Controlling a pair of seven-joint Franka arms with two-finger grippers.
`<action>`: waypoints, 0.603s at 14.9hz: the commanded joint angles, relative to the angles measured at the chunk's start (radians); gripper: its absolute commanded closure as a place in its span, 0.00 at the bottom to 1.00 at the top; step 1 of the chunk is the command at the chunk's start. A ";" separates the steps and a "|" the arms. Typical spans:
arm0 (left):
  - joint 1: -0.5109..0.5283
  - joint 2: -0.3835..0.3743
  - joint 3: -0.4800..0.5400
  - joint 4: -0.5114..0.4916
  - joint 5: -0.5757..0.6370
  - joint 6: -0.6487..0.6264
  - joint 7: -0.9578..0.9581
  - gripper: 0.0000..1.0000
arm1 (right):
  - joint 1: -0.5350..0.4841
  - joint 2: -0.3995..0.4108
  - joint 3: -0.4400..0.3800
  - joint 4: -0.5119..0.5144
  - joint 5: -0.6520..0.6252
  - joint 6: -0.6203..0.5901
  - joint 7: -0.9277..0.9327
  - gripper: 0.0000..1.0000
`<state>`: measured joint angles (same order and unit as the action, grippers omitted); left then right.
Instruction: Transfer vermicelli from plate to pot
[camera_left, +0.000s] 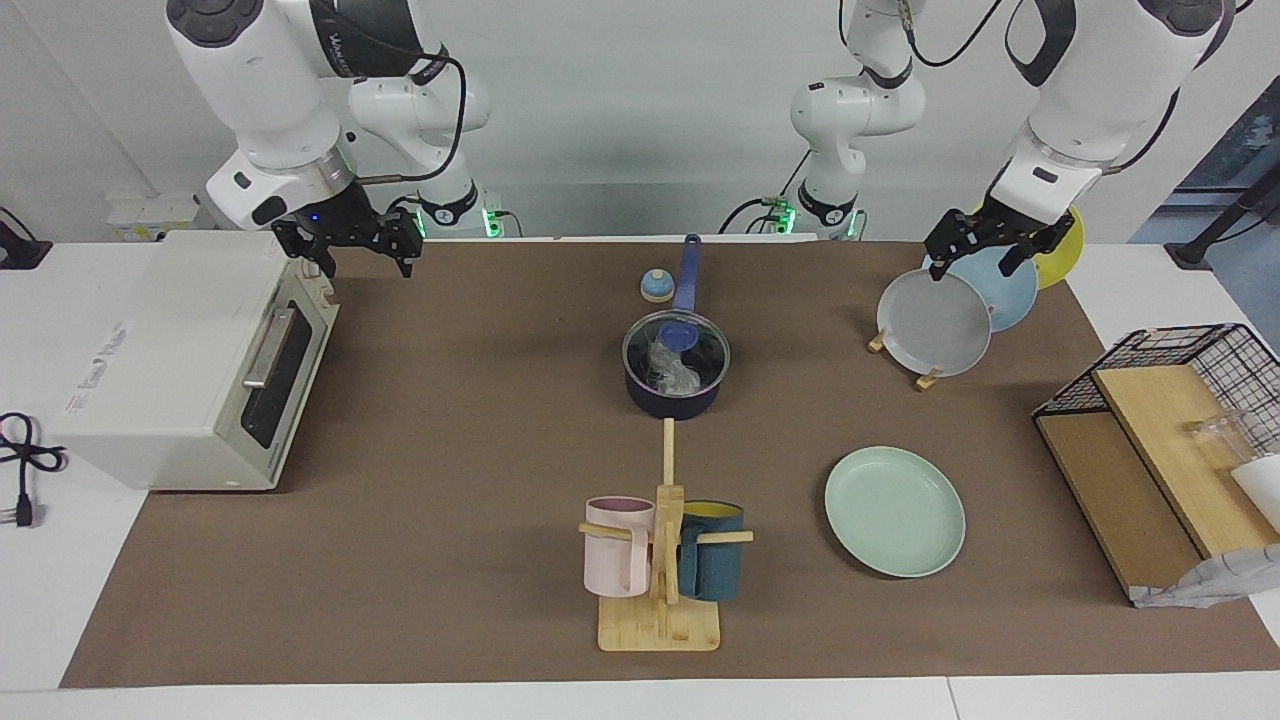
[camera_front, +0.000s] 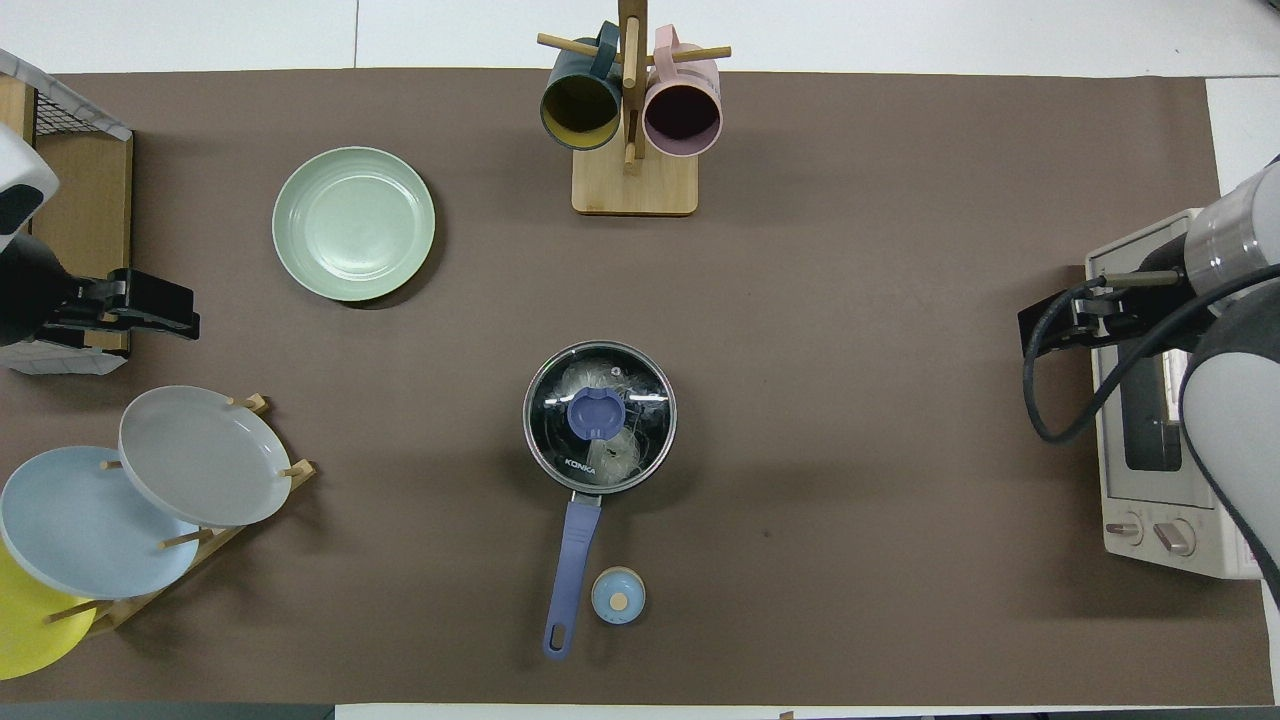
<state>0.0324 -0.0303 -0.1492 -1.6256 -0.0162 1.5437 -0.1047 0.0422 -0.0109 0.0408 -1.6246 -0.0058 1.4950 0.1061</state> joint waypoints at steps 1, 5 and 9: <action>0.006 -0.023 -0.003 -0.017 0.018 0.006 -0.001 0.00 | -0.022 -0.026 0.007 -0.017 0.004 0.014 -0.022 0.00; 0.006 -0.023 -0.003 -0.017 0.018 0.004 -0.001 0.00 | -0.042 -0.027 0.007 -0.023 0.009 0.016 -0.025 0.00; 0.006 -0.023 -0.003 -0.017 0.018 0.006 -0.001 0.00 | -0.050 -0.026 0.007 -0.014 0.010 -0.002 -0.025 0.00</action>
<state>0.0324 -0.0304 -0.1492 -1.6256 -0.0162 1.5437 -0.1047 0.0136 -0.0201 0.0401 -1.6249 -0.0055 1.4946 0.1061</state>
